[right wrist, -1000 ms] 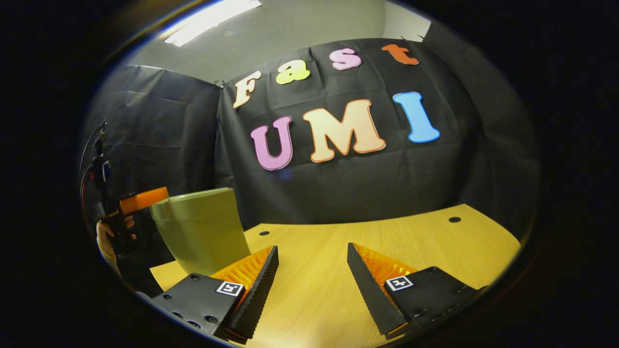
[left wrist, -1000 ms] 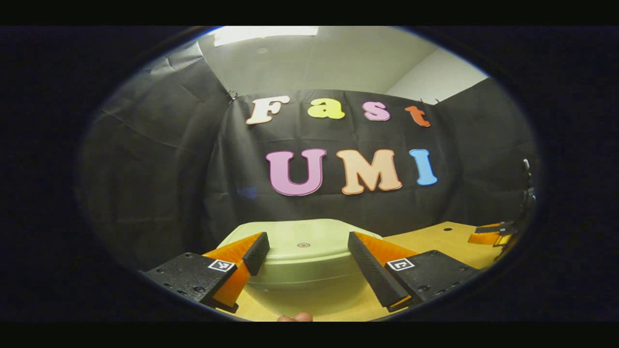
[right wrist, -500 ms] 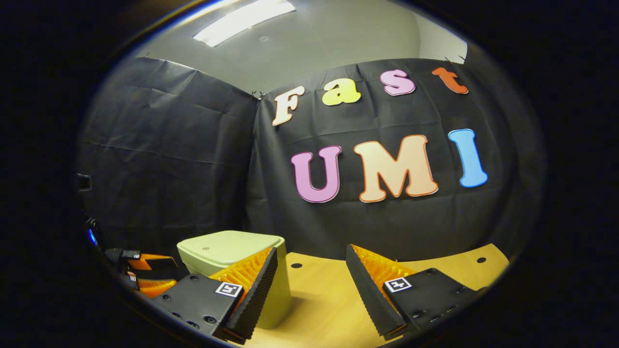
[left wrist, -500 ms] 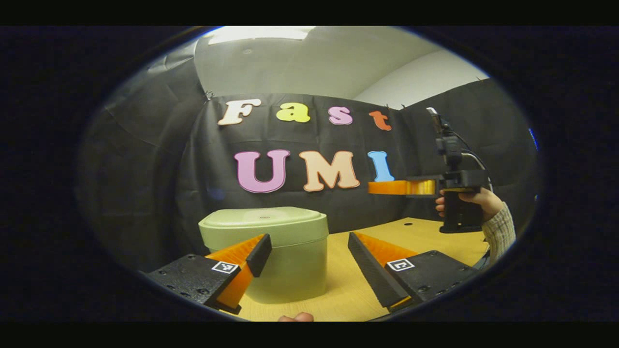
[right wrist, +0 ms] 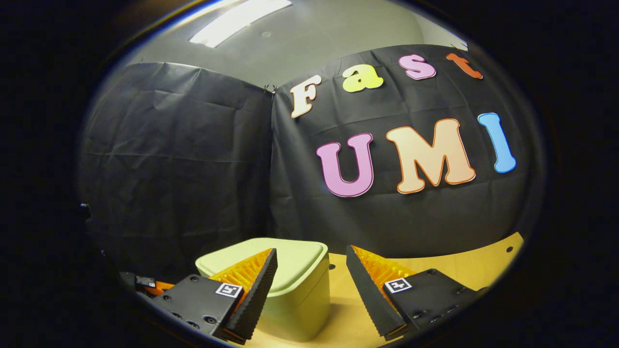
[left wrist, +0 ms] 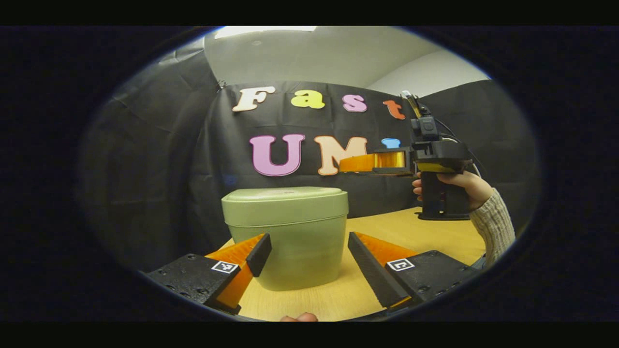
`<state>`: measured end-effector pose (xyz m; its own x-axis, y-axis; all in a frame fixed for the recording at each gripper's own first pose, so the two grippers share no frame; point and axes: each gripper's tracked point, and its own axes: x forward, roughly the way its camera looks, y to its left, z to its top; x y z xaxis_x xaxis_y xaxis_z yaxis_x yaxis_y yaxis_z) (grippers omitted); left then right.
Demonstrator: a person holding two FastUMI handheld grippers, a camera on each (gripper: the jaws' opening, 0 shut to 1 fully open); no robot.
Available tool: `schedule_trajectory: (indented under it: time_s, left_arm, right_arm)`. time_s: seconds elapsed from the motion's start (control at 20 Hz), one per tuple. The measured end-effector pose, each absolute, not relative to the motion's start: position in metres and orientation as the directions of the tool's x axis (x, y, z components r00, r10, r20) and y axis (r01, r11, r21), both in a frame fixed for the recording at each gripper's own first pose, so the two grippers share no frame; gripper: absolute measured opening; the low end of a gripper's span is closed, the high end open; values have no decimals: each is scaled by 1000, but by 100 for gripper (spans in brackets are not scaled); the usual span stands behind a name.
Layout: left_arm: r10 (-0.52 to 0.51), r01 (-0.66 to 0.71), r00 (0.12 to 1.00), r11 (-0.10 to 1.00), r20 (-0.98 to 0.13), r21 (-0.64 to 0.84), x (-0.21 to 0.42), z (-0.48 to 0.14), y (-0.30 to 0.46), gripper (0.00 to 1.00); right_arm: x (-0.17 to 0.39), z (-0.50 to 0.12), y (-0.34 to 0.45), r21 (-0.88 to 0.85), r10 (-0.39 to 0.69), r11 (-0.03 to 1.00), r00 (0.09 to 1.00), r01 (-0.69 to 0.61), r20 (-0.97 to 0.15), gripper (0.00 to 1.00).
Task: Press the lid of the desktop garbage bin to open it, pick up the crumpled paper on the desktop and throw it into the bin, then pick up the pop can on the desktop and drop it into the bin, and finally close the garbage bin lid.
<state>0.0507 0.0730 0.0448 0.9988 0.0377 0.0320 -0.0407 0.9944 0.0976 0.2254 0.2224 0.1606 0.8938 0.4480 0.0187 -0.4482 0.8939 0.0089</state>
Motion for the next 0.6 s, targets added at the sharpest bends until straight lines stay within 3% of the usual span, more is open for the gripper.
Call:
schedule_trajectory:
  time_s: [0.05, 0.1, 0.55, 0.6]
  left_arm:
    - [41, -43, 999, 995, 28, 95, 51, 44, 75, 99]
    - [42, -44, 999, 995, 27, 92, 52, 44, 75, 95]
    - [1, -4, 1000, 996, 29, 84, 57, 46, 52, 95]
    - [-5, 2, 999, 996, 33, 86, 57, 47, 48, 95]
  right_arm:
    - [227, 157, 222, -6, 444, 896, 896, -444, 7, 91]
    - [227, 154, 222, -16, 443, 897, 897, -443, 0, 91]
    - [208, 169, 190, -46, 410, 912, 911, -408, 36, 91]
    - [207, 171, 185, -47, 399, 917, 916, -397, 43, 85]
